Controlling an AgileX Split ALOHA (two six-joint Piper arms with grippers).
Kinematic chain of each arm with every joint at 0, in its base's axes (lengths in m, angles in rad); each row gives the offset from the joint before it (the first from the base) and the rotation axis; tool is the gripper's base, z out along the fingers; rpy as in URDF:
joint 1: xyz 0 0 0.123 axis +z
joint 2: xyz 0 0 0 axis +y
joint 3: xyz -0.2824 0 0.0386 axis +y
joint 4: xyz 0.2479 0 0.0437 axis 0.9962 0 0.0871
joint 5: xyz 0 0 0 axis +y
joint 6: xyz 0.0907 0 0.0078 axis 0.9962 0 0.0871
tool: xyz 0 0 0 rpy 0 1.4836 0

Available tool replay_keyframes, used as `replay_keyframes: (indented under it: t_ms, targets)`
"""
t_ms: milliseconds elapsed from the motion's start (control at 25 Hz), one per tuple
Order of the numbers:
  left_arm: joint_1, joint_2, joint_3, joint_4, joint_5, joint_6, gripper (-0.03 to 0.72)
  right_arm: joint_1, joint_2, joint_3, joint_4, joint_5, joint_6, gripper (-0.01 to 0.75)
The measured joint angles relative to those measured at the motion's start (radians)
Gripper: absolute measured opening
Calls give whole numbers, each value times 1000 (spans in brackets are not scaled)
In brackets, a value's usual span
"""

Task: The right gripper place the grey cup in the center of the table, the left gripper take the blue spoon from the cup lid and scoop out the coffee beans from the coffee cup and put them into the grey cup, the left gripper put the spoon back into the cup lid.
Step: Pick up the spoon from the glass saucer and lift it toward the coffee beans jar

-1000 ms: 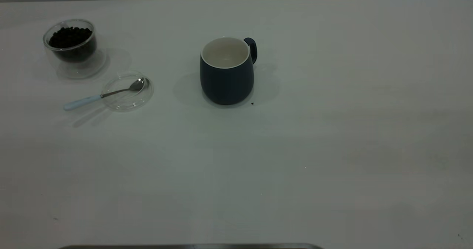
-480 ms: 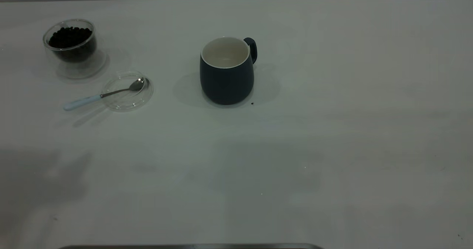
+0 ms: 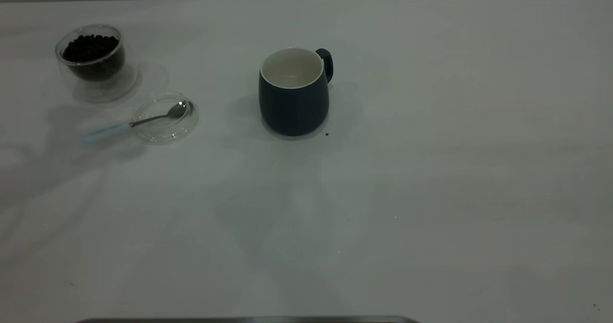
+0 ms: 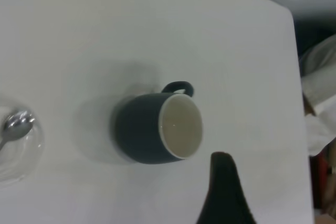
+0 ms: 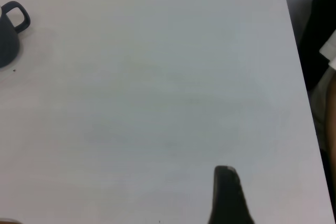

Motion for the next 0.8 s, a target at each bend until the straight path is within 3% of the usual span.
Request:
replay_keyframes:
  t_ms: [320,600,800]
  targets:
    - [262,194,-10,-28,228,47,592,0,0,0,0,0,0,462]
    - [356,359,-11,8,265,84,592,0,0,0,0,0,0,462]
    - [364,481,-13,53,262,129,592,0,0,0,0,0,0,462]
